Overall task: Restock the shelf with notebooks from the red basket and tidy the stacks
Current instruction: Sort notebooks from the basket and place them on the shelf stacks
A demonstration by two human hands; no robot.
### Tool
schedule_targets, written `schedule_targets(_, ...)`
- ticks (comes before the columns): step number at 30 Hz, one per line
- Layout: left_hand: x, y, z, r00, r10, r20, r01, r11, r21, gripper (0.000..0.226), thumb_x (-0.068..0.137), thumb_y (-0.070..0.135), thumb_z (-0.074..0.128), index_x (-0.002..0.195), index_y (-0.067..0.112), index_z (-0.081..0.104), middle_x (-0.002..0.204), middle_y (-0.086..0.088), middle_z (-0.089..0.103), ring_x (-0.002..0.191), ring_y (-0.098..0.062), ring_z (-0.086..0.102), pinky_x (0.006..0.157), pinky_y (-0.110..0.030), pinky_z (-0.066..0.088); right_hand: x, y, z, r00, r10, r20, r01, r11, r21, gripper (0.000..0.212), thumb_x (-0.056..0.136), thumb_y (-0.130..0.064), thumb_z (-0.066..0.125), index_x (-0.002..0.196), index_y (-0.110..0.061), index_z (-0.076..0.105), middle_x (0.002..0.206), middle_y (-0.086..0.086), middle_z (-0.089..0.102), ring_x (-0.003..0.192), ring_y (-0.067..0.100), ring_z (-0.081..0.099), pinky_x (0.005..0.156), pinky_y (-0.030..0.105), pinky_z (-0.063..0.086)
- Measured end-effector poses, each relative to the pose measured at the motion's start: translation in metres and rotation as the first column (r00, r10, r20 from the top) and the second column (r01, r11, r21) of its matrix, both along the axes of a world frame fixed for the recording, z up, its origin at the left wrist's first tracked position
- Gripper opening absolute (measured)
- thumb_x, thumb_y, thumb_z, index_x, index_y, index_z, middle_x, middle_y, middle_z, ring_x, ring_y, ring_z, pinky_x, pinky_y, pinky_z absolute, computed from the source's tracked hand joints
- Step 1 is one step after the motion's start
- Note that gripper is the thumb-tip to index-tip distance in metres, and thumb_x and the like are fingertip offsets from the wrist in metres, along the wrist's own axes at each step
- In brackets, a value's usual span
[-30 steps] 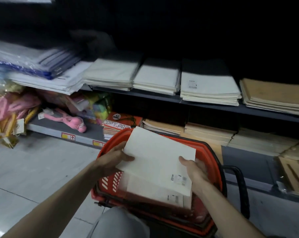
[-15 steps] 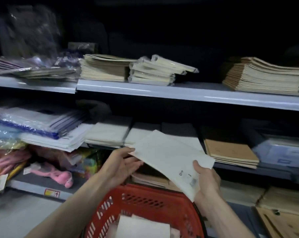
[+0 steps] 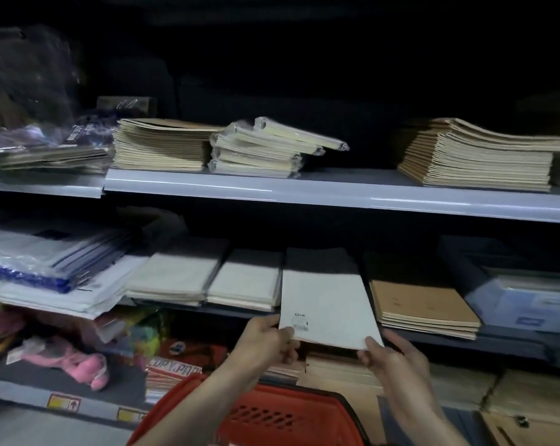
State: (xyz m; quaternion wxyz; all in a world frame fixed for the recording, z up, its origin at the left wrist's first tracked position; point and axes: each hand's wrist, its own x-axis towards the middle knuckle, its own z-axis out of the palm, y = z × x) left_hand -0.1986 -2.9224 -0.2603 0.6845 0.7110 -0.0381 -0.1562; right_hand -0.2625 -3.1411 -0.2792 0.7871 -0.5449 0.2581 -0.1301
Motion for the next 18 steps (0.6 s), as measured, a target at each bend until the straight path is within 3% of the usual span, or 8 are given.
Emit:
schedule_targets(3,0.014,-0.008,0.003,0.989,0.062,0.138,-0.07,0.996,0.055,0.032,0.099,0.011,0.066,0.128,-0.002,0.064,0.079,-0.009,0.074,0.071,-0.022,0.071,0.074,-0.034,0.06,0.017,-0.009,0.007,0.999,0.047,0.011,-0.041,0.943,-0.329,0.04,0.096,0.001,0.069,0.135,-0.002,0.061,0.082,0.004,0.081,0.08,0.024,0.077,0.088,0.038,0.058)
schedule_targets(5,0.028,-0.016,0.006,0.97,0.131,0.206,-0.151,0.985,0.087,0.056,0.098,0.012,0.068,0.147,-0.004,0.045,0.075,-0.008,0.076,0.074,-0.023,0.075,0.082,-0.038,0.063,0.031,-0.01,0.016,0.997,0.065,0.029,-0.044,0.878,-0.476,0.04,0.097,-0.006,0.07,0.136,-0.006,0.063,0.084,-0.01,0.077,0.08,0.015,0.079,0.079,0.027,0.056)
schedule_targets(7,0.042,-0.024,0.01,0.944,0.163,0.286,-0.213,0.965,0.152,0.05,0.099,0.012,0.067,0.143,-0.006,0.049,0.073,-0.009,0.076,0.071,-0.02,0.074,0.078,-0.031,0.063,0.048,-0.012,0.02,0.996,0.08,0.032,-0.044,0.79,-0.612,0.036,0.097,-0.01,0.07,0.132,-0.008,0.068,0.079,-0.021,0.071,0.078,0.015,0.078,0.074,0.025,0.056)
schedule_targets(10,0.055,-0.029,0.005,0.916,0.169,0.363,-0.282,0.916,0.286,0.04,0.099,0.015,0.067,0.133,-0.004,0.06,0.064,-0.003,0.075,0.064,-0.014,0.074,0.079,-0.032,0.063,0.07,-0.018,0.014,0.998,0.058,-0.016,-0.049,0.643,-0.764,0.017,0.095,-0.016,0.074,0.11,-0.01,0.078,0.068,-0.014,0.07,0.067,0.016,0.074,0.071,0.037,0.063)
schedule_targets(12,0.059,-0.029,-0.005,0.913,0.182,0.366,-0.316,0.881,0.351,0.044,0.098,0.02,0.069,0.135,-0.001,0.06,0.06,0.0,0.074,0.062,-0.012,0.074,0.078,-0.038,0.064,0.078,-0.023,0.007,0.999,0.032,-0.038,-0.049,0.527,-0.849,0.017,0.093,-0.022,0.076,0.103,-0.009,0.08,0.063,-0.008,0.069,0.063,0.019,0.069,0.07,0.038,0.058)
schedule_targets(14,0.063,-0.029,-0.014,0.91,0.201,0.363,-0.343,0.855,0.388,0.046,0.096,0.026,0.071,0.134,0.001,0.062,0.057,0.002,0.073,0.061,-0.011,0.074,0.077,-0.038,0.064,0.084,-0.027,0.001,0.998,0.019,-0.053,-0.055,0.463,-0.885,0.027,0.093,-0.026,0.077,0.108,-0.004,0.078,0.077,0.0,0.075,0.078,0.026,0.071,0.073,0.038,0.056)
schedule_targets(15,0.065,-0.029,-0.018,0.91,0.203,0.363,-0.348,0.849,0.397,0.045,0.095,0.029,0.072,0.131,0.002,0.064,0.056,0.003,0.073,0.061,-0.01,0.074,0.078,-0.039,0.064,0.086,-0.029,-0.001,0.997,0.011,-0.072,-0.069,0.442,-0.894,0.034,0.093,-0.029,0.076,0.115,-0.003,0.076,0.095,0.005,0.079,0.091,0.028,0.073,0.08,0.038,0.056)
schedule_targets(18,0.074,-0.028,-0.024,0.92,0.201,0.338,-0.334,0.853,0.402,0.041,0.093,0.032,0.075,0.119,0.001,0.069,0.057,0.002,0.073,0.06,-0.01,0.074,0.077,-0.042,0.064,0.092,-0.033,-0.006,0.992,-0.012,-0.126,-0.11,0.417,-0.902,0.044,0.096,-0.033,0.072,0.132,-0.008,0.068,0.134,0.0,0.07,0.121,0.024,0.067,0.096,0.04,0.057)
